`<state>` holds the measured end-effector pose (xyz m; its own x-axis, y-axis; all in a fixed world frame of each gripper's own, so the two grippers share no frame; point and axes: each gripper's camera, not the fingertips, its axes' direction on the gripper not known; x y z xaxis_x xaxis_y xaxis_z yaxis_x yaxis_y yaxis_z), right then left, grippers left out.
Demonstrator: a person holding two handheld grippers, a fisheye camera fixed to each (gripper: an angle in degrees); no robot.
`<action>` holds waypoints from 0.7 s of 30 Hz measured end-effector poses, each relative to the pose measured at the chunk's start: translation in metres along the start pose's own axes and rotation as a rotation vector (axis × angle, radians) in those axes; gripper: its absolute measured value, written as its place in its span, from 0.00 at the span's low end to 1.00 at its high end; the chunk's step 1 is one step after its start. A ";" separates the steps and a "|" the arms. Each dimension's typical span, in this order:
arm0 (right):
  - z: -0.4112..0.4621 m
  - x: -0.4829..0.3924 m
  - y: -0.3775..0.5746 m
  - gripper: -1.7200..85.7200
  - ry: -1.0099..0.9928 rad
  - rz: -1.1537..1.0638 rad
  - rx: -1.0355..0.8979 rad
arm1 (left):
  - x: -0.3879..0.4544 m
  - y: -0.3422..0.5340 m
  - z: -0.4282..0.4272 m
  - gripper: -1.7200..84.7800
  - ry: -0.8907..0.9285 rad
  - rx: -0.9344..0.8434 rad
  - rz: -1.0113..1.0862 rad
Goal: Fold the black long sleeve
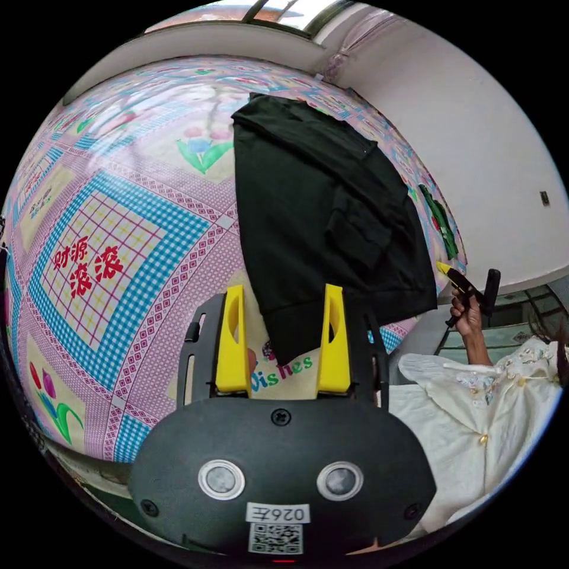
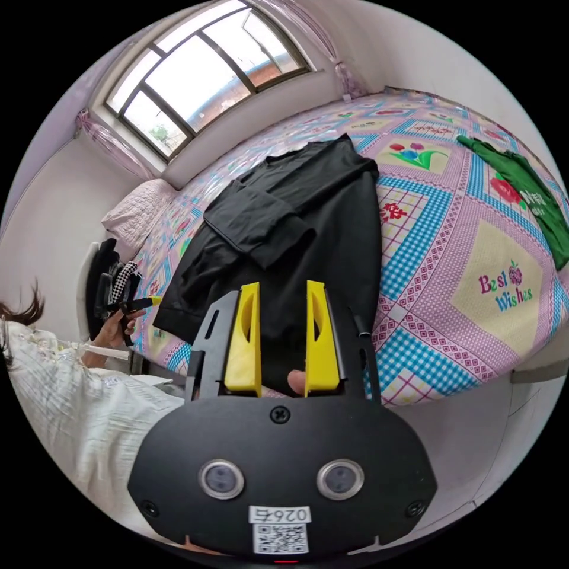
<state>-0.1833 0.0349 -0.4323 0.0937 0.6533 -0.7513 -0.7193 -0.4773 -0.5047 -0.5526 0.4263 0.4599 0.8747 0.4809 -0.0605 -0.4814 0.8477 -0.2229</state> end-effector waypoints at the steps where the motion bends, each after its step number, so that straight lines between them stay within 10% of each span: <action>1: 0.011 0.000 -0.007 0.12 -0.001 -0.003 -0.024 | 0.010 0.002 0.004 0.20 -0.070 0.010 0.013; 7: 0.063 -0.016 -0.053 0.12 -0.021 -0.042 -0.103 | 0.058 -0.022 0.029 0.04 -0.309 -0.126 0.149; 21: 0.090 -0.014 -0.069 0.09 0.010 -0.043 -0.156 | 0.046 -0.020 0.012 0.02 -0.453 0.015 0.094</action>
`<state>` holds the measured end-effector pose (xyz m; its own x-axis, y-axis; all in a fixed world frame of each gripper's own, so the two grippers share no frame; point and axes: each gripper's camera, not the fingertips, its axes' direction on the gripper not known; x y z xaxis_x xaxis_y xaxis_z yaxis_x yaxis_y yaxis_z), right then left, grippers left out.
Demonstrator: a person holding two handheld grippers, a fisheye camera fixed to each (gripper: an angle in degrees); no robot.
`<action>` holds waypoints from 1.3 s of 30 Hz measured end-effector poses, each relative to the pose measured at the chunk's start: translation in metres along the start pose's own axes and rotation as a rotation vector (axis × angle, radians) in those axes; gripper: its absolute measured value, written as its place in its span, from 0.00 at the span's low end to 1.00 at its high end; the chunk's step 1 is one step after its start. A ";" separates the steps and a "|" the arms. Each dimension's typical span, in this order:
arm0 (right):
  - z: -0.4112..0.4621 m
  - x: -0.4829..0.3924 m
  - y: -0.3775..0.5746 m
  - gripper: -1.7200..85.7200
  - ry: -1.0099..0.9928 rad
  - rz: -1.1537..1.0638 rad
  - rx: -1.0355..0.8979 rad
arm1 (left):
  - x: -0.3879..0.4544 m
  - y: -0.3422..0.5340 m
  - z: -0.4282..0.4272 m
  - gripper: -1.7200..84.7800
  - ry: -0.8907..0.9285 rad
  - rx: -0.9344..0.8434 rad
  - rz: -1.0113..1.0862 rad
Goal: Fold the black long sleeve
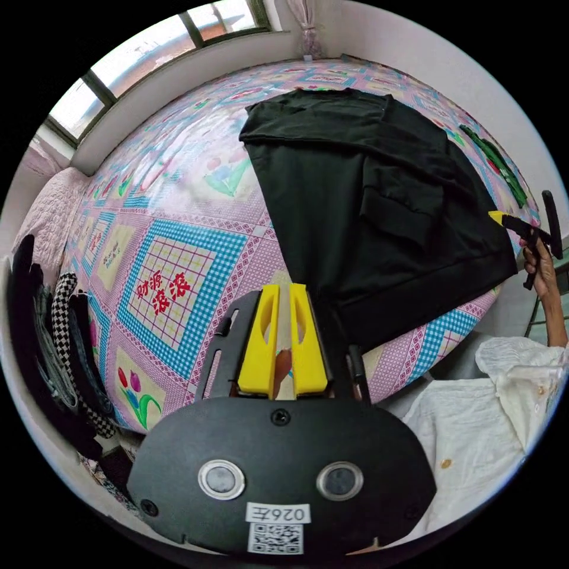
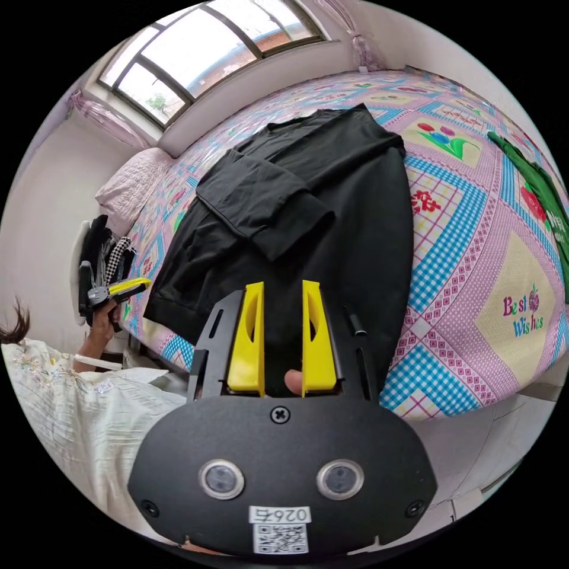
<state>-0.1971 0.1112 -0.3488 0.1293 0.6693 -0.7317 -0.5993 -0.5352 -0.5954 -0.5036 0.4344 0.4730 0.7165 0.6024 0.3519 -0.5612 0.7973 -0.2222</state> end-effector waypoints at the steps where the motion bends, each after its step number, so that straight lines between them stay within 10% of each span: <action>1: -0.003 -0.006 -0.009 0.09 -0.006 -0.014 0.023 | -0.017 -0.006 -0.006 0.02 0.001 0.036 -0.057; 9: 0.030 -0.088 -0.156 0.07 -0.106 -0.286 0.112 | -0.102 -0.100 0.004 0.03 0.362 0.324 -0.183; 15: 0.139 -0.170 -0.312 0.07 -0.056 -0.488 0.036 | -0.116 -0.206 0.070 0.25 0.445 0.263 -0.155; 20: 0.244 -0.217 -0.418 0.07 0.050 -0.529 -0.076 | -0.120 -0.259 0.109 0.26 0.363 0.172 -0.119; 25: 0.335 -0.209 -0.465 0.04 0.150 -0.514 -0.307 | -0.116 -0.273 0.123 0.07 0.348 0.132 0.005; 39: 0.310 -0.170 -0.451 0.04 -0.030 -0.427 -0.254 | -0.112 -0.255 0.118 0.06 0.058 0.156 0.077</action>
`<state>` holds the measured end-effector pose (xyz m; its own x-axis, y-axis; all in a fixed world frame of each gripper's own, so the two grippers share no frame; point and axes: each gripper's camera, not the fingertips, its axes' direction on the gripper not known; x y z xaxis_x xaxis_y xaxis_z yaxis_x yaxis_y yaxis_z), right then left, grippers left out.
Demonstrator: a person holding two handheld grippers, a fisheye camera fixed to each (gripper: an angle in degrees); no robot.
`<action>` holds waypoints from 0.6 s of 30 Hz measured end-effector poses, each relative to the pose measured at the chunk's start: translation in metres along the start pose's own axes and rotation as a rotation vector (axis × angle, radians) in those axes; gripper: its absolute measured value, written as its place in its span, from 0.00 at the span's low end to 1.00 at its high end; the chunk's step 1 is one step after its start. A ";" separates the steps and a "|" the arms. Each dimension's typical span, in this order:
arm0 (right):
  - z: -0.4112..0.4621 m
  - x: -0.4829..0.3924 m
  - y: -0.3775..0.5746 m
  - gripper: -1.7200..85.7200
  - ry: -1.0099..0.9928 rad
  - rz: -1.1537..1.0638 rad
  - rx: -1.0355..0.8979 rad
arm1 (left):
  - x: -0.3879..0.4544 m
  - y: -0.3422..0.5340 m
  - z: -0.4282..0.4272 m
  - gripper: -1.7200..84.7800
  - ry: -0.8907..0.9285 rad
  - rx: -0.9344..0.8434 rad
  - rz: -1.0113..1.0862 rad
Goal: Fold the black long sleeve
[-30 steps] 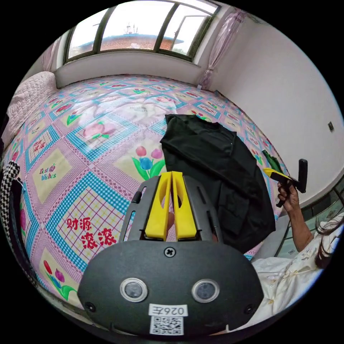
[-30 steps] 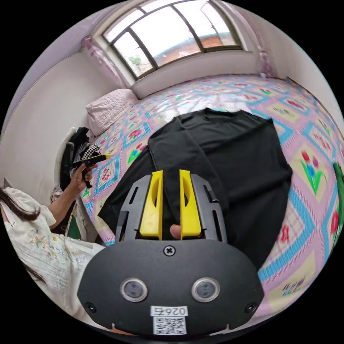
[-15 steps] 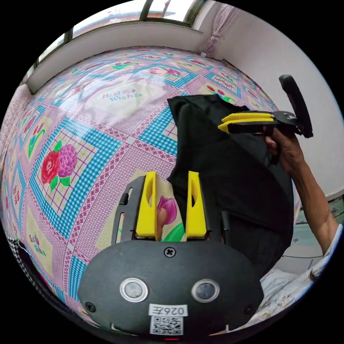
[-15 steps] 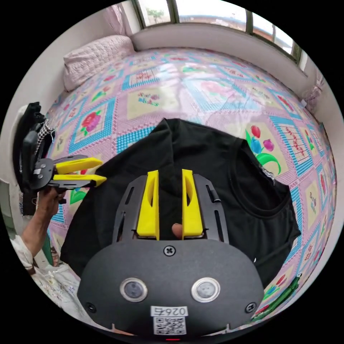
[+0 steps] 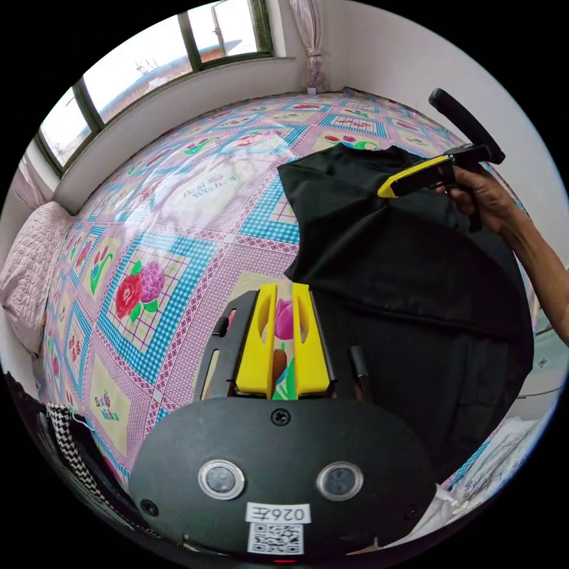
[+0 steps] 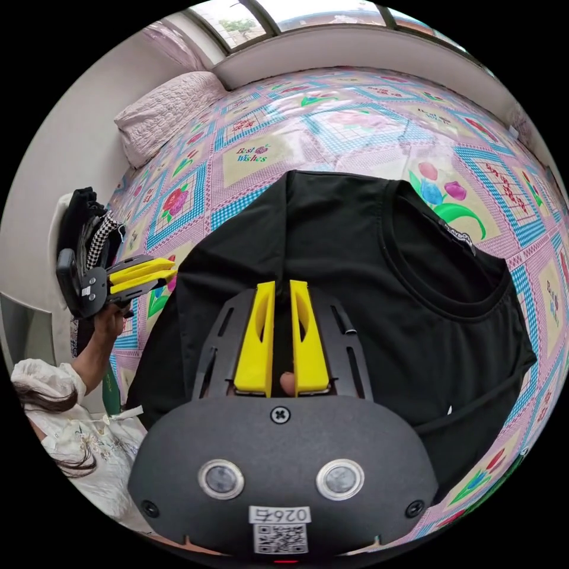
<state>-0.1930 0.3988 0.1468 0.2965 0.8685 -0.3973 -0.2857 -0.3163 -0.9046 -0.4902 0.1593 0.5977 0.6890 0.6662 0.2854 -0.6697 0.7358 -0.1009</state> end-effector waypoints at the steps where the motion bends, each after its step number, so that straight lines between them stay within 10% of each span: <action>1: -0.004 -0.004 0.000 0.05 0.013 -0.006 0.011 | -0.006 0.001 -0.005 0.05 -0.015 0.025 -0.022; 18: -0.123 -0.023 0.298 0.08 0.243 0.379 0.049 | -0.048 0.095 -0.047 0.01 0.663 0.231 -0.111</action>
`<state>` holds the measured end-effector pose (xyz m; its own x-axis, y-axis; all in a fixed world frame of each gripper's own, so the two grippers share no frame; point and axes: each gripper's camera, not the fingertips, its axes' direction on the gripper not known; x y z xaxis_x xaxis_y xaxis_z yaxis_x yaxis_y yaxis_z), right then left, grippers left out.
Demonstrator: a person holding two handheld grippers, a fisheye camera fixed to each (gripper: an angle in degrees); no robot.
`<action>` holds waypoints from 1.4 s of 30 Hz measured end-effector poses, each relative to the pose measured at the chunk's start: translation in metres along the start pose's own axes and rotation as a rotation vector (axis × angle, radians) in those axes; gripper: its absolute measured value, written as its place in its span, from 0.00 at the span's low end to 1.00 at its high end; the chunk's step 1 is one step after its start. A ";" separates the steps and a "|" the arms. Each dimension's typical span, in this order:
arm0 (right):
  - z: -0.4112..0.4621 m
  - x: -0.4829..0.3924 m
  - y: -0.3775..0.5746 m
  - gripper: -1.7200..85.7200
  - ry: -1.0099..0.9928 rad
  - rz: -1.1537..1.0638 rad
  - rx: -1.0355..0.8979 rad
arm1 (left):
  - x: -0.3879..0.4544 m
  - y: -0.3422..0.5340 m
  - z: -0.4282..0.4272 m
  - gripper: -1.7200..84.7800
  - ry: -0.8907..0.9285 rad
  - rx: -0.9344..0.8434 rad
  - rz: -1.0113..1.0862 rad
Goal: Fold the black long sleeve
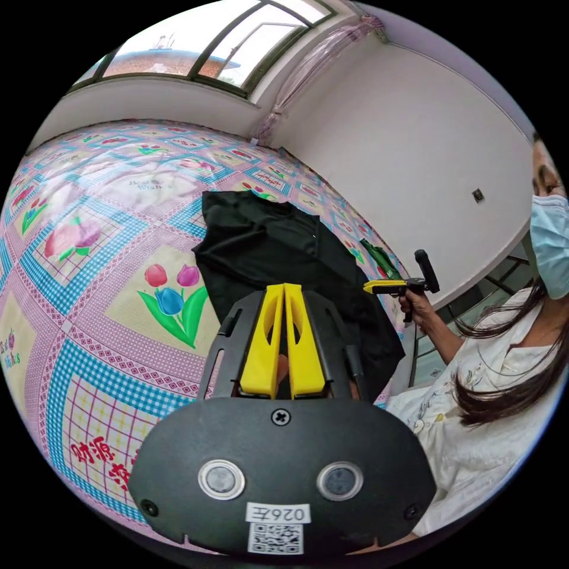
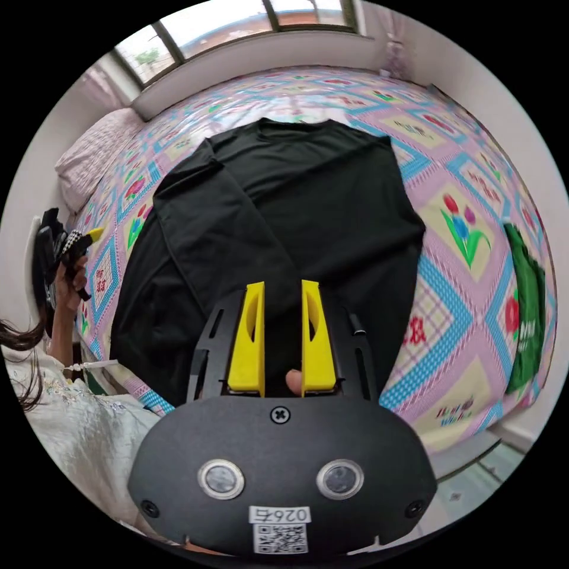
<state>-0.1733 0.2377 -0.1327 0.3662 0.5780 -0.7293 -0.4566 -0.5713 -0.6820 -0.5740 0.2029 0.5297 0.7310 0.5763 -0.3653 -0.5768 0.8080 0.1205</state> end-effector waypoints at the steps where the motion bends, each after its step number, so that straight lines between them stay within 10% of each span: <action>1: -0.002 0.009 0.020 0.09 -0.008 0.046 0.005 | 0.006 0.011 0.006 0.01 -0.022 -0.021 -0.011; 22: -0.038 0.043 0.079 0.15 -0.107 0.106 0.113 | 0.168 -0.015 0.217 0.16 -0.032 -0.397 0.415; 42: -0.116 0.081 0.096 0.00 -0.344 -0.128 0.070 | 0.204 -0.007 0.247 0.01 0.094 -0.358 0.450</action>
<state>-0.0930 0.1625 -0.2637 0.1358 0.8111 -0.5690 -0.4831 -0.4472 -0.7528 -0.3309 0.3448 0.6822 0.3593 0.8266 -0.4331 -0.9224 0.3851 -0.0303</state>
